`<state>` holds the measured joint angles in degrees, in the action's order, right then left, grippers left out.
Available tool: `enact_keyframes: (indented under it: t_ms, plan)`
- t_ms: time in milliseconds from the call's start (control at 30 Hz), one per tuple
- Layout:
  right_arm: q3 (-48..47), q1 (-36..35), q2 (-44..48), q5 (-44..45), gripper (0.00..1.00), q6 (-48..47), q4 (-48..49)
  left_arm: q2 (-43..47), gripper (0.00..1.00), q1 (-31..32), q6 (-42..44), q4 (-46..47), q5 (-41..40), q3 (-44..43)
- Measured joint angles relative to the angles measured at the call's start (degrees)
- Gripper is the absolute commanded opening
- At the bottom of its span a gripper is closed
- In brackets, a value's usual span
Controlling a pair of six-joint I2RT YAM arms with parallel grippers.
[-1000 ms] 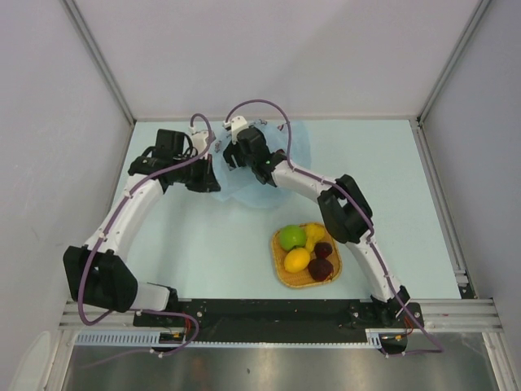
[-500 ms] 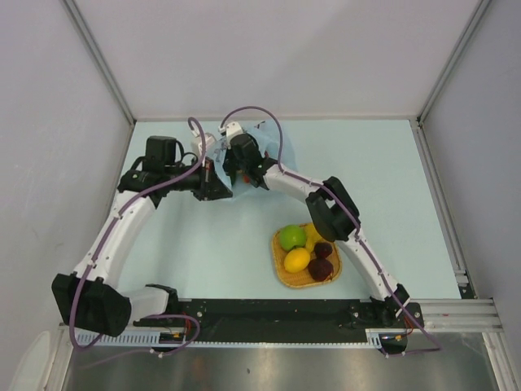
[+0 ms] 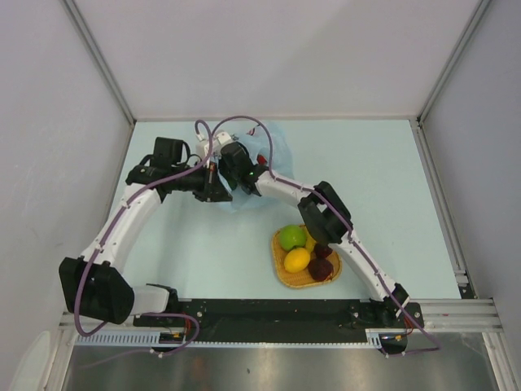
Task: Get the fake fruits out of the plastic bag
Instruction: Take out the fake fruit from the plastic bag.
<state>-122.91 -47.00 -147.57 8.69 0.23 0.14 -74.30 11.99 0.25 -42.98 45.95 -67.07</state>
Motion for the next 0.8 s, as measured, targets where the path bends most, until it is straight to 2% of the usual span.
enact_keyframes:
  t_ms: [67, 233, 300, 333, 433, 600, 800]
  plan:
    - [0.0, -0.1, 0.0, 0.2, 0.98, 0.3, -1.3, -0.3, 0.00, -0.2, 0.0, 0.0, -0.4, 0.0]
    - [3.4, -0.5, 0.4, 1.9, 0.96, 1.2, -2.0, -0.8, 0.00, -0.9, 0.0, 0.1, -1.1, 0.0]
    - [4.2, -0.6, 1.1, 2.5, 0.83, 1.3, -2.0, -0.8, 0.00, -1.2, -0.1, 0.5, -1.1, 0.0]
    - [4.7, -0.7, 1.6, 2.8, 0.72, 1.3, -2.1, -0.8, 0.00, -1.3, -0.2, 0.7, -1.1, 0.0]
    - [5.7, -0.7, 2.4, 2.9, 0.61, 0.4, -2.4, -1.0, 0.00, -1.4, -0.5, 1.7, -1.0, 0.0]
    - [6.8, 0.0, 3.8, 0.6, 0.51, -1.1, -3.0, -2.2, 0.00, -1.6, -1.3, 3.1, -1.0, 0.0]
    - [12.2, 1.9, 12.8, -7.3, 0.48, -1.4, -6.8, -2.8, 0.00, -2.0, -3.0, 6.5, -1.5, 0.0]
